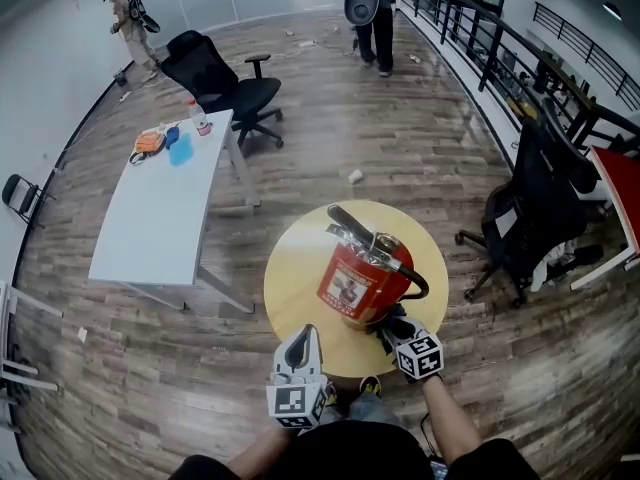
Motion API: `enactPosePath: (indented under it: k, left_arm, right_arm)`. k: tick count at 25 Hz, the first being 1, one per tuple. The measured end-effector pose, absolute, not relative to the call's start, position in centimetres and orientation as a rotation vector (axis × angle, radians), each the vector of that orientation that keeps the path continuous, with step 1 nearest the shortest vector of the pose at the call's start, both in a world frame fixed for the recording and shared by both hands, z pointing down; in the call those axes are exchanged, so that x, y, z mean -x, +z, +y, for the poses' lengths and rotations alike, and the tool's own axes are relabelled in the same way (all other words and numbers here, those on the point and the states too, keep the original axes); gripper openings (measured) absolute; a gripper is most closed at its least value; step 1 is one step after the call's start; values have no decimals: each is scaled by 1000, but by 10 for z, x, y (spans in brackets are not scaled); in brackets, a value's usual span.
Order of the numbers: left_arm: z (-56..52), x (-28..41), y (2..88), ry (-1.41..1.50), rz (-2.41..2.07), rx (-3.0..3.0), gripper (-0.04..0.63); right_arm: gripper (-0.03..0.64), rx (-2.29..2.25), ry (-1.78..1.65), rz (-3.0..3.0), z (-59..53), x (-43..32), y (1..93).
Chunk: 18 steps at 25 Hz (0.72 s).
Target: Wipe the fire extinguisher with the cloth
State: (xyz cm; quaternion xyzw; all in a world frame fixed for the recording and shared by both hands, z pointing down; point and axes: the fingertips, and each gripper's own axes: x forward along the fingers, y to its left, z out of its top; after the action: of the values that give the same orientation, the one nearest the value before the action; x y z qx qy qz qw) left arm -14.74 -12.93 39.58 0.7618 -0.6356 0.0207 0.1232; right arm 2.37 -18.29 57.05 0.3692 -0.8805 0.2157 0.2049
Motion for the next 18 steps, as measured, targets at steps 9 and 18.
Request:
enactPosePath:
  k: [9, 18]
  left_arm:
    - [-138, 132, 388, 29, -1799, -2285, 25]
    - [-135, 136, 379, 3, -1790, -2307, 23]
  right_arm:
    - [80, -1184, 413, -2776, -161, -6, 346]
    - [80, -1289, 459, -2867, -159, 18, 259]
